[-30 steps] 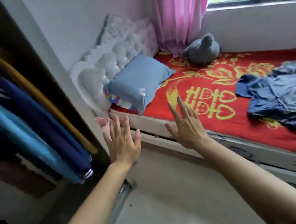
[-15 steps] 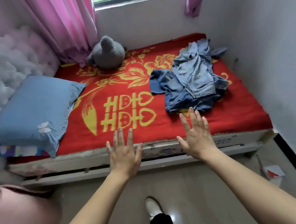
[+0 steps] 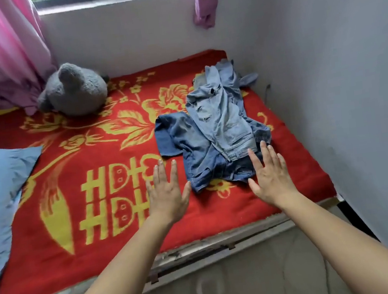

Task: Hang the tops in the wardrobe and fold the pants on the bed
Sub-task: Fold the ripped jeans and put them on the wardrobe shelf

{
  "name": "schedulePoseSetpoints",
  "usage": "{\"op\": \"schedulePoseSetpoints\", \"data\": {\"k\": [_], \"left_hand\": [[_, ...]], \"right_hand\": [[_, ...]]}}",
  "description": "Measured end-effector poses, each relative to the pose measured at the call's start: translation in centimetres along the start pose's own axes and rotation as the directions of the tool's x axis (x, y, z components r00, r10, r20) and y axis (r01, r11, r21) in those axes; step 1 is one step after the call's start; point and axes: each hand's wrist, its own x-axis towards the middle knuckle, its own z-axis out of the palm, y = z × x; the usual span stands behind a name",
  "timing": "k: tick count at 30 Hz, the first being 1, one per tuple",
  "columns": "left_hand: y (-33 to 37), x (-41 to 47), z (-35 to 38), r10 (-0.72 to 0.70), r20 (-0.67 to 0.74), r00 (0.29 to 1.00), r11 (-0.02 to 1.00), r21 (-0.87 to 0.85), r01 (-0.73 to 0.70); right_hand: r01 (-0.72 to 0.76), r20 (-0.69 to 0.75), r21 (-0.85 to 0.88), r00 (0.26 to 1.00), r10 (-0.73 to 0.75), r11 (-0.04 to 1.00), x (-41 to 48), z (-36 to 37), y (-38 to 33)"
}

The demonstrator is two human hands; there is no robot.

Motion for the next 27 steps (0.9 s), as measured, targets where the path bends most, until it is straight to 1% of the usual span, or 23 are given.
{"op": "schedulePoseSetpoints", "data": {"k": [4,8,14,17,18,19,21,22,24,27], "left_hand": [[2.2,6.1,2.7,0.061,0.047,0.997,0.998,-0.006,-0.061],[4.7,12.7,7.4,0.113,0.083,0.990,0.993,0.016,-0.114],[8.0,22.2,18.3,0.139,0.192,0.971,0.990,0.001,-0.142],[9.5,27.6,24.0,0.156,0.242,0.958,0.988,-0.015,-0.157],[9.9,29.6,25.9,0.167,0.240,0.956,0.986,-0.015,-0.168],[10.4,31.5,27.6,0.186,0.240,0.953,0.982,-0.012,-0.188],[11.7,34.7,30.6,0.239,0.280,0.930,0.969,-0.004,-0.248],[12.4,35.8,32.1,0.250,0.332,0.909,0.964,0.002,-0.266],[13.3,37.4,34.8,0.203,0.449,0.871,0.968,0.045,-0.248],[13.8,39.3,38.3,0.125,0.517,0.847,0.955,0.168,-0.243]], "right_hand": [[-0.034,0.050,0.018,0.998,0.033,0.999,4.7,2.4,2.6],[-0.078,0.093,0.074,0.993,0.071,0.994,10.2,6.7,5.9],[-0.138,0.254,0.194,0.963,0.086,0.971,19.9,16.2,11.9],[-0.222,0.303,0.306,0.945,0.126,0.926,25.0,20.8,14.9],[-0.232,0.280,0.342,0.950,0.137,0.910,26.7,22.5,15.9],[-0.212,0.236,0.354,0.963,0.132,0.911,28.3,24.2,16.9],[-0.104,0.155,0.319,0.986,0.056,0.942,30.8,27.6,18.6],[-0.057,0.142,0.306,0.990,0.014,0.950,31.6,29.3,19.2],[-0.030,0.128,0.336,0.992,-0.015,0.941,32.8,32.2,19.7],[0.016,0.051,0.348,0.998,-0.036,0.937,33.8,35.4,19.4]]}}
